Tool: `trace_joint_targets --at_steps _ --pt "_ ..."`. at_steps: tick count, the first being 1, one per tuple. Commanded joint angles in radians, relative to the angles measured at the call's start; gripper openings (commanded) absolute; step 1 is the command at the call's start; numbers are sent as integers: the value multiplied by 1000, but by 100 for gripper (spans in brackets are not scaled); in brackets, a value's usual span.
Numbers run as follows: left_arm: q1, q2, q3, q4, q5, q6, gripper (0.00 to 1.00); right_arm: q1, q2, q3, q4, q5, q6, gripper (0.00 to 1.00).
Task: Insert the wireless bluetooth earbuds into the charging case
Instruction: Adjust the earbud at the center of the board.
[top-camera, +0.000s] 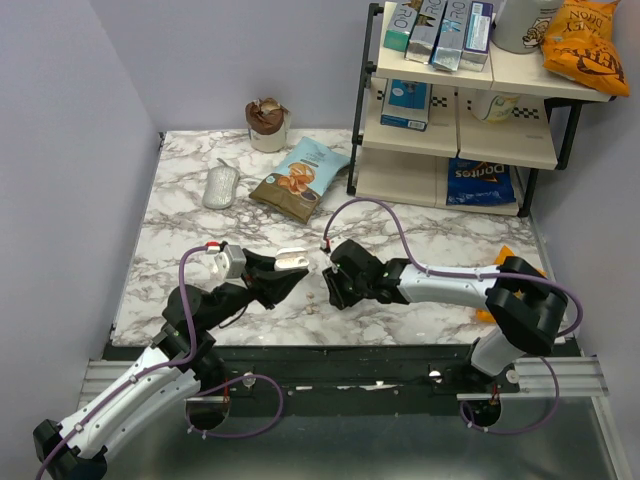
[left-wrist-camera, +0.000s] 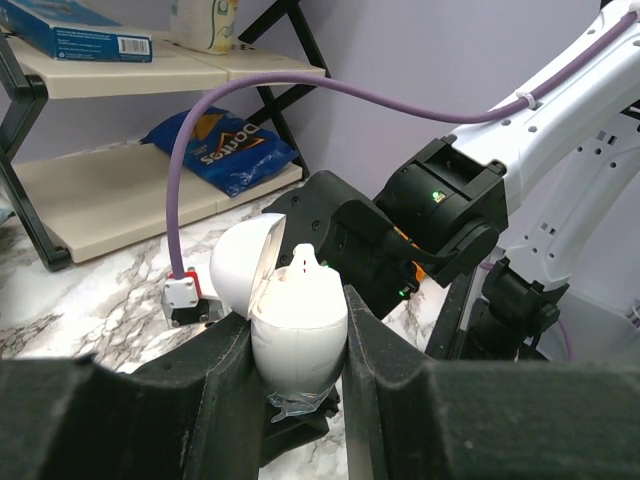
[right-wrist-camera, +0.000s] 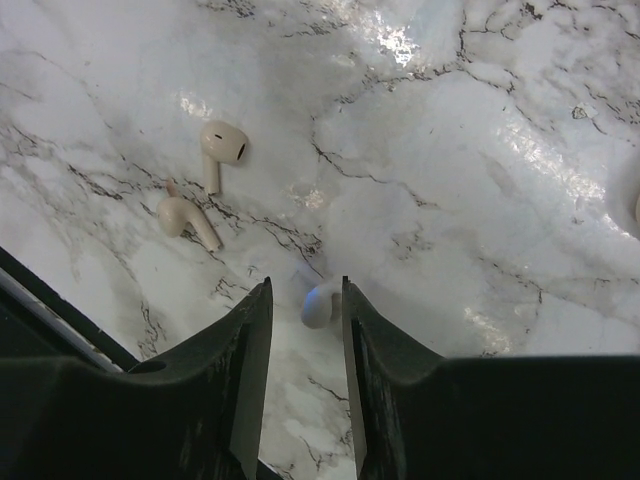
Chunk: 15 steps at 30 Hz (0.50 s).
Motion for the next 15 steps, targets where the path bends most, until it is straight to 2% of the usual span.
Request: trace_joint_targets --at_steps 1,8,15 --pt "-7 0 -5 -3 -17 -6 0 1 33 -8 -19 -5 -16 40" --pt "-10 1 -5 -2 -18 -5 0 1 24 -31 -33 16 -50 33" --pt "-13 3 -3 -5 -18 -3 0 0 -13 -25 -96 67 -106 18"
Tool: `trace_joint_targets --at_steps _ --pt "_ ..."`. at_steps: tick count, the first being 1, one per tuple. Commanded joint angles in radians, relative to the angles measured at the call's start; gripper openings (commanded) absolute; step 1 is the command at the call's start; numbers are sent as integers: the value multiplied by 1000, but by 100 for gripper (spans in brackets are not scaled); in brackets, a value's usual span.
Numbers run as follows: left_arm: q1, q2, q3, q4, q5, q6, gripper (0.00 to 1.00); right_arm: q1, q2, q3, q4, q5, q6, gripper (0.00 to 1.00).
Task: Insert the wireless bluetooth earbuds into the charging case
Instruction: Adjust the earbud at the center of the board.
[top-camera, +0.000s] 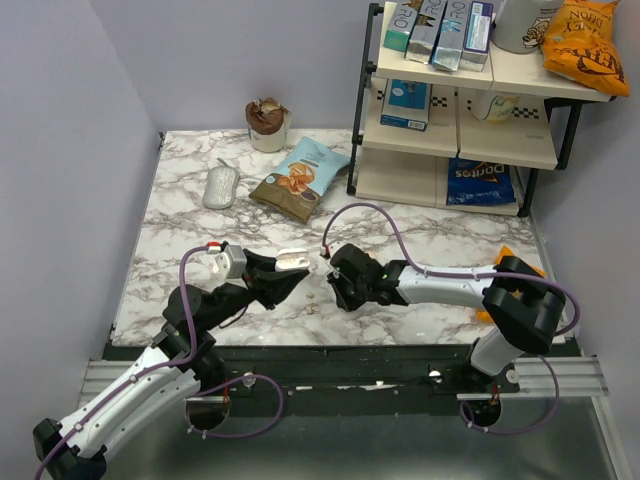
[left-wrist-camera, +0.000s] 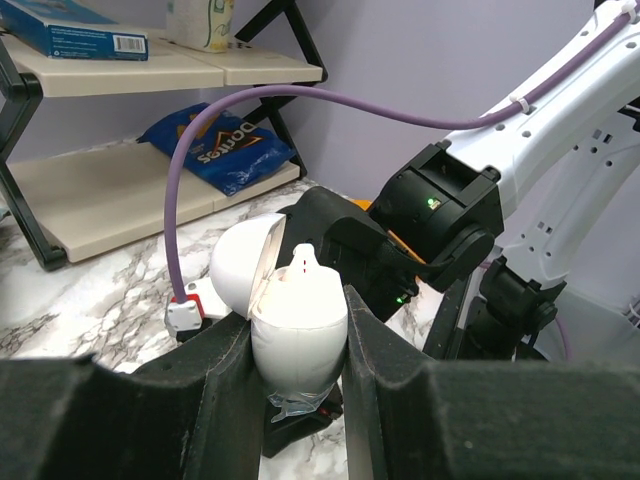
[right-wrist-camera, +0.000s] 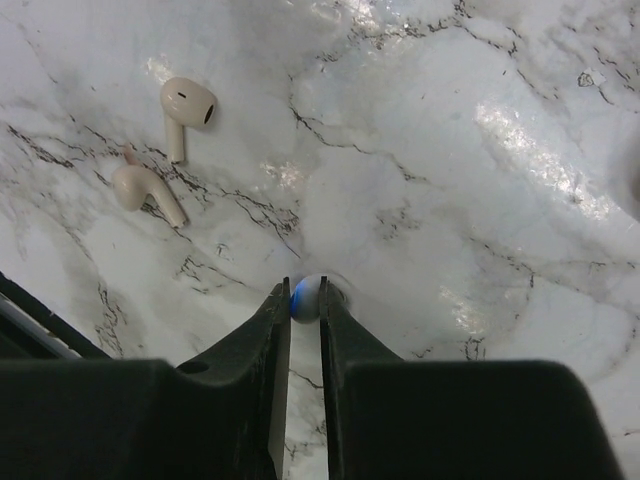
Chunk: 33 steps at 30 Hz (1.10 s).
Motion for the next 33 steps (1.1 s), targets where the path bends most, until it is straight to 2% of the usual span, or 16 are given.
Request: trace_joint_targets --at_steps 1,6,12,17,26,33 --pt "-7 4 -3 -5 -18 -1 0 1 -31 -10 -73 61 -59 16" --pt "-8 10 -3 0 -14 -3 0 0 -74 1 -116 93 -112 6" --pt "-10 7 -3 0 -12 -3 0 3 -117 32 -132 101 -233 1" --pt "-11 11 -12 30 -3 -15 0 3 -118 36 -75 69 -341 1" --pt "-13 11 -17 47 6 -26 0 3 4 156 -78 26 -565 1" --pt "-14 4 -17 44 12 -28 0 -2 133 211 -132 18 -595 3"
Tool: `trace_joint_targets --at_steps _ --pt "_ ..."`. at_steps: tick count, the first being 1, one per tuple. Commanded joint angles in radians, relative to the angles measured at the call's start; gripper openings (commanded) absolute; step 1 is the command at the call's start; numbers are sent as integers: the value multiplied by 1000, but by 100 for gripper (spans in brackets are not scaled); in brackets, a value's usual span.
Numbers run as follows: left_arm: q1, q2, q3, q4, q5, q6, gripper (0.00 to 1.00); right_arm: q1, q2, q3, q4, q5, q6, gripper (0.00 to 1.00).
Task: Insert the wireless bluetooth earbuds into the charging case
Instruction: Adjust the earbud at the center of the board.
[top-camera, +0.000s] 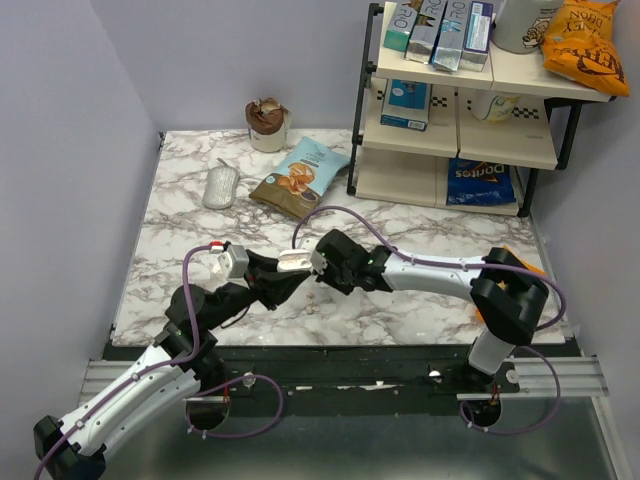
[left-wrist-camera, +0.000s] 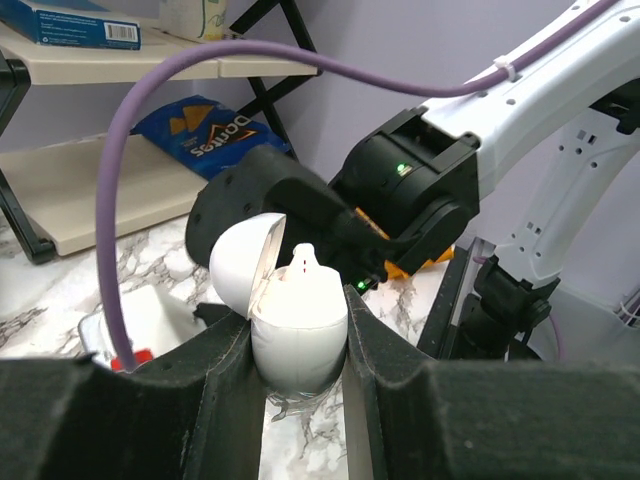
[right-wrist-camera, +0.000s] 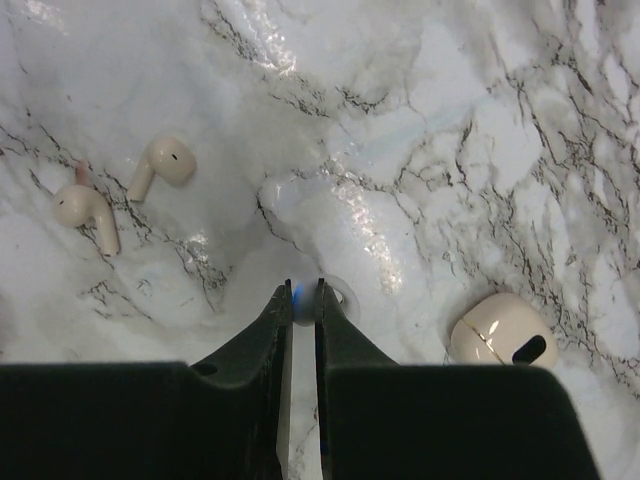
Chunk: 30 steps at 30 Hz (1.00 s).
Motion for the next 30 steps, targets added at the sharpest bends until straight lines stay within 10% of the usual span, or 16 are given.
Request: trace_joint_targets --at_steps 1,24,30 --pt "-8 -14 -5 25 11 -15 0 0 67 20 -36 -31 -46 4" --pt "-26 -38 -9 9 -15 -12 0 0 -67 -5 -13 88 167 47" --pt "-28 -52 -11 6 -29 -8 0 -14 -102 15 -45 171 506 48"
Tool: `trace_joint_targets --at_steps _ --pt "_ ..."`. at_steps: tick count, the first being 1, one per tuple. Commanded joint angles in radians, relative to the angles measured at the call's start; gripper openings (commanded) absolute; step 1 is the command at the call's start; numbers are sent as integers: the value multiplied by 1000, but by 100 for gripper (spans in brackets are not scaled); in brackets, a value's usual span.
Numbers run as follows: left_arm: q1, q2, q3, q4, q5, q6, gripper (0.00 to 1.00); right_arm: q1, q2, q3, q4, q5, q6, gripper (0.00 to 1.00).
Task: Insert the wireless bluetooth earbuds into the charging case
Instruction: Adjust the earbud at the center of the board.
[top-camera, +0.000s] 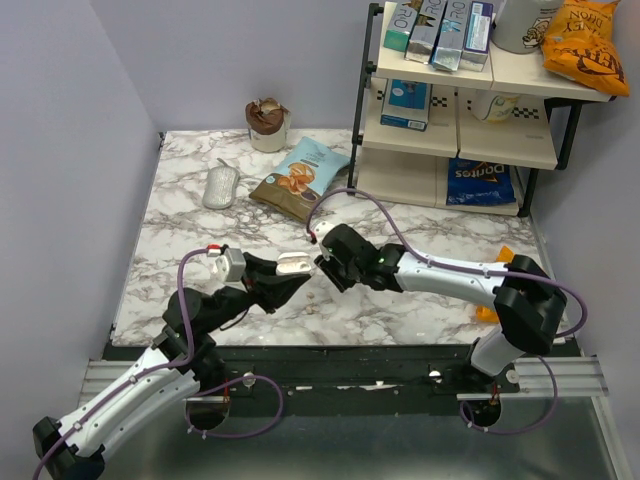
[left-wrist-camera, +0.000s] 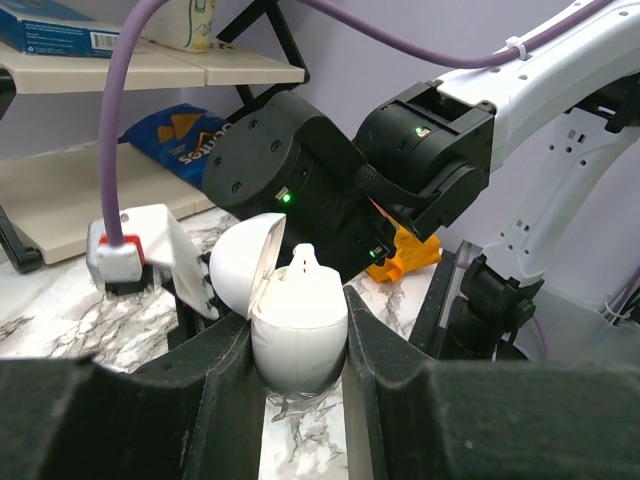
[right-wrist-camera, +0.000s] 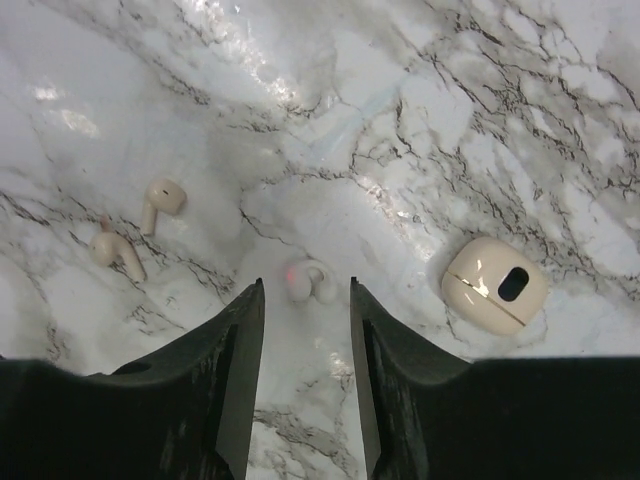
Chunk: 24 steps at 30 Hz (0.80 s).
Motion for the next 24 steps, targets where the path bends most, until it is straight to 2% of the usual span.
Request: trace_joint_targets --at_steps 1,2,5,8,11,17,24 --pt "-8 -22 -4 6 -30 3 0 -17 -22 20 -39 74 340 48" --pt "-8 -27 -4 3 -33 3 0 -18 -24 23 -48 79 477 48" --pt "-10 -36 -1 -8 -41 5 0 -23 -40 13 -79 91 726 48" --pt "-10 -51 -2 -11 -52 6 0 -35 -54 -13 -79 82 904 49" --pt "-11 -62 -2 -16 -62 3 0 -66 -48 -35 -80 38 1016 49" --pt "-14 -79 -5 -20 -71 3 0 -107 -11 -73 -96 -33 1121 51" --pt "-17 -76 -8 -13 -71 2 0 -124 42 -99 -73 -65 1123 52"
